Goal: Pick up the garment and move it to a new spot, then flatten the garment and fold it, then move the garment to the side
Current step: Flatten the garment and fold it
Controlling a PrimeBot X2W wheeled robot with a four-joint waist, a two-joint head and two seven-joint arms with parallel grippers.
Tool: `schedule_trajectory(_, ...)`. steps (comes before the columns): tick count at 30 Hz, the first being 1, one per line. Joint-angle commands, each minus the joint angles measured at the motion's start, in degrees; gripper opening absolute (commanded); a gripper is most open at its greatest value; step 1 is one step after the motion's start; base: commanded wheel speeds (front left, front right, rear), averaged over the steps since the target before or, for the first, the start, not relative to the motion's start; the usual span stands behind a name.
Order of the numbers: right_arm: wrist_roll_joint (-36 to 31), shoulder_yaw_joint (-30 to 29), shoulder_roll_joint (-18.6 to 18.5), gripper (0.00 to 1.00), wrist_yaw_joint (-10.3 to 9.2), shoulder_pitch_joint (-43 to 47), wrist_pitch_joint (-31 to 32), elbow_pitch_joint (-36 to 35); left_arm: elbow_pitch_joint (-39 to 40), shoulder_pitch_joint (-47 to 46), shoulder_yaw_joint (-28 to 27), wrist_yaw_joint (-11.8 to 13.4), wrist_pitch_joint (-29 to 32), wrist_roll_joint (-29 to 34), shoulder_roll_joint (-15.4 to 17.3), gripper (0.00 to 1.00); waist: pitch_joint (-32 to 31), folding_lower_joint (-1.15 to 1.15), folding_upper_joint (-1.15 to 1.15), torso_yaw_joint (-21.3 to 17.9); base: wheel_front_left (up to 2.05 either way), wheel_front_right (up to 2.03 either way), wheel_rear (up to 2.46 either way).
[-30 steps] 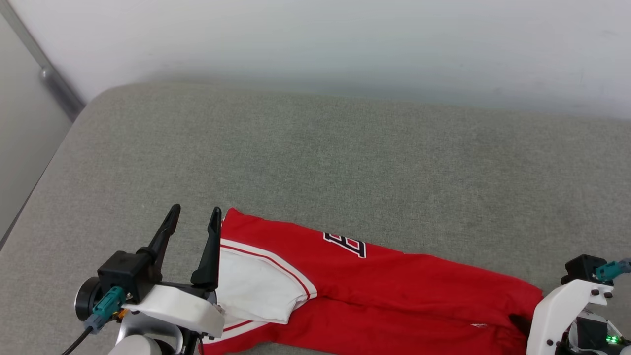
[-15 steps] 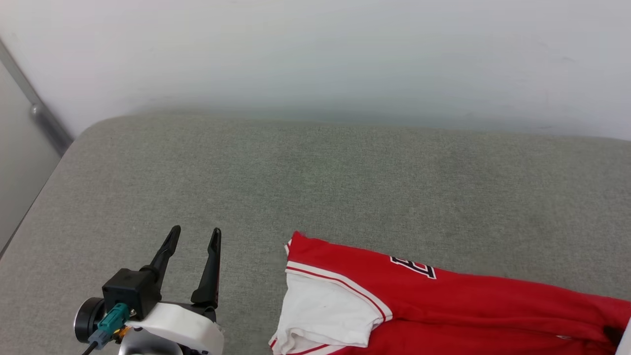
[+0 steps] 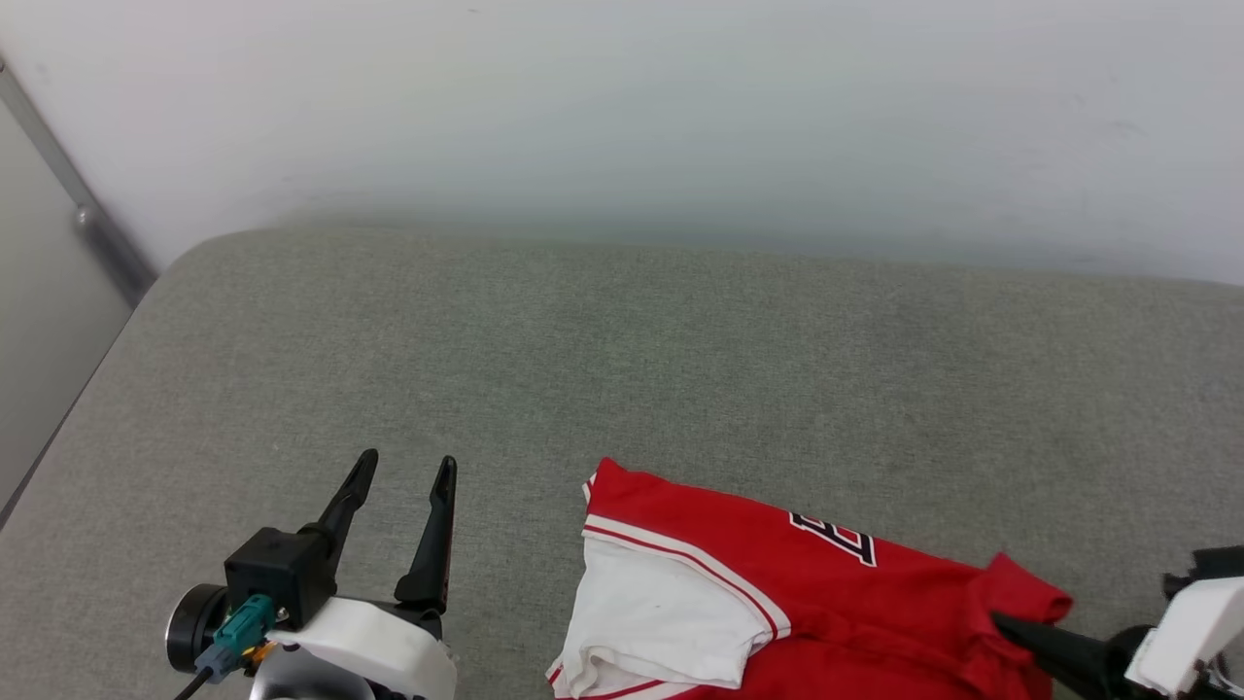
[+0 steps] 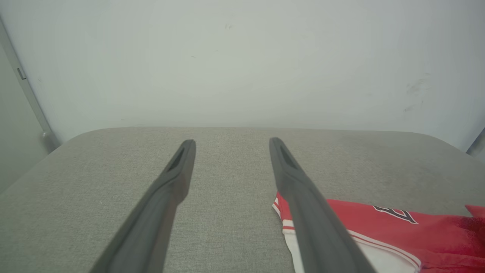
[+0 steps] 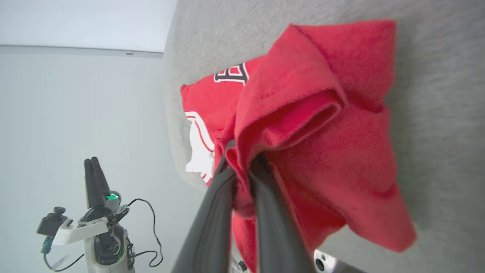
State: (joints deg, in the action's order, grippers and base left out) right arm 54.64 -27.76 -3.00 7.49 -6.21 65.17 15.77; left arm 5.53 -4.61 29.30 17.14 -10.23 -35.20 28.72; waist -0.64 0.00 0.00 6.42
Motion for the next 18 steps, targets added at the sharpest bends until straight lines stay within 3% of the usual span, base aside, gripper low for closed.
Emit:
schedule_trajectory(1,2.1,1.2,0.2,0.00,0.00,-0.9,-0.3,0.6,0.0,-0.6,0.1,-0.2,0.0,0.2,-0.1,1.00,0.0,0.00,0.00,0.4,0.00,0.00,0.00)
schedule_trajectory(5,12.5,9.4,0.2,0.00,0.00,-1.0,-2.8,3.3,-0.1,-1.2,0.7,-0.4,0.3,0.3,-0.2,1.00,0.4,0.00,0.00,1.3,0.00,0.00,0.00)
schedule_trajectory(9,18.3,19.3,0.2,0.00,0.00,-1.8,-7.0,4.0,-0.4,-1.7,1.0,-0.8,0.6,0.2,-0.3,1.00,0.9,0.00,0.00,2.2,0.00,0.00,0.00)
schedule_trajectory(14,22.2,33.3,0.2,0.00,0.00,-5.2,-16.1,5.9,-0.9,-2.9,1.7,-1.4,0.7,0.4,-0.8,1.00,2.0,0.00,0.00,4.1,0.00,0.00,0.00)
schedule_trajectory(18,20.2,40.0,0.1,0.00,0.00,-8.0,-22.7,8.4,-1.3,-3.9,2.2,-1.9,0.5,0.5,-1.3,1.00,3.1,0.00,0.00,5.5,0.00,0.00,0.00)
